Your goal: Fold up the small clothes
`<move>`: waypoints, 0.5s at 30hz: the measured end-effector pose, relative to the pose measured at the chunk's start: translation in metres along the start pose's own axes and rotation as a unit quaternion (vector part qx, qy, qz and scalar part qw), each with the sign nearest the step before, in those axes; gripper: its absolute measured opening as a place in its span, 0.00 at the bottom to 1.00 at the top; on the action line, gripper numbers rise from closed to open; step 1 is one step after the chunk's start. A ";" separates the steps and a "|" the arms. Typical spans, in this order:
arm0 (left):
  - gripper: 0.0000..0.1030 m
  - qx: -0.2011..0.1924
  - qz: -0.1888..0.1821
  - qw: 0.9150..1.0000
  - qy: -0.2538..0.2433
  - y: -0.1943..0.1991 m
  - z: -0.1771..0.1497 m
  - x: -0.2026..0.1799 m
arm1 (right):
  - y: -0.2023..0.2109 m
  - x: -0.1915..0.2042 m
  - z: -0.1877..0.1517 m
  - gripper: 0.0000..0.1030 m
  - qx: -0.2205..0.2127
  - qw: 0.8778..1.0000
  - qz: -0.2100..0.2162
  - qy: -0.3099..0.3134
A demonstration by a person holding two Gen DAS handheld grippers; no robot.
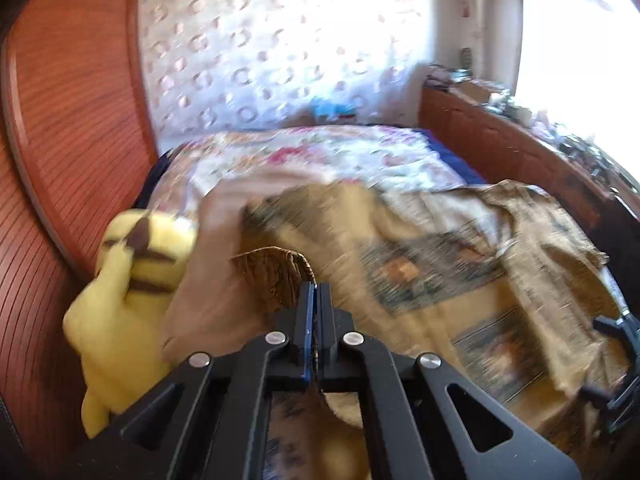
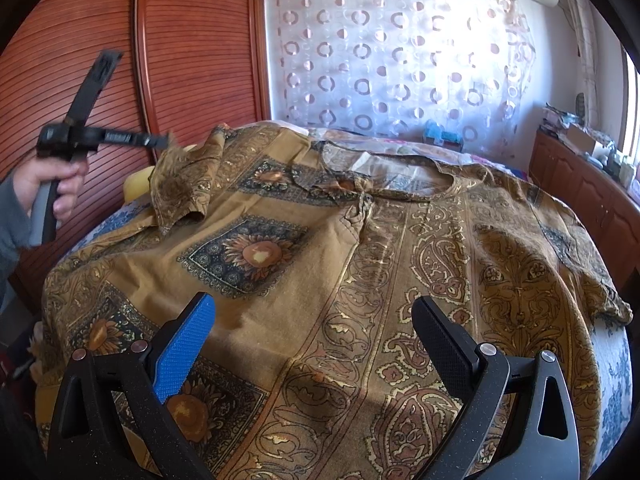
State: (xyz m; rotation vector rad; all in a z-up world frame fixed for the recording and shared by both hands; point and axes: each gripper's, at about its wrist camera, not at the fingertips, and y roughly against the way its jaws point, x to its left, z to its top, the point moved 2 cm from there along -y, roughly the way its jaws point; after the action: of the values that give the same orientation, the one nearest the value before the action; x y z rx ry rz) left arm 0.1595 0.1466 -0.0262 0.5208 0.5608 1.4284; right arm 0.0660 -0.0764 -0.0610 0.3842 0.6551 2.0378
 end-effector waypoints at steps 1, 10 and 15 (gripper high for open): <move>0.00 -0.005 -0.008 1.000 -0.008 0.002 0.008 -0.011 | 0.001 0.000 0.000 0.97 0.000 1.000 0.000 0.000; 0.15 -0.018 -0.054 0.997 -0.059 0.012 0.053 -0.081 | 0.002 0.001 -0.001 0.97 -0.003 1.000 0.002 0.000; 0.31 0.009 -0.055 0.997 -0.059 0.001 0.036 -0.072 | 0.003 0.001 -0.001 0.97 -0.004 1.000 0.004 0.000</move>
State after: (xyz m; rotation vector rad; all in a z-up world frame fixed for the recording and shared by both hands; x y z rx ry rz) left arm 0.1772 0.0749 0.0054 0.5773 0.5006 1.2811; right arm 0.0632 -0.0775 -0.0602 0.3825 0.6475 2.0472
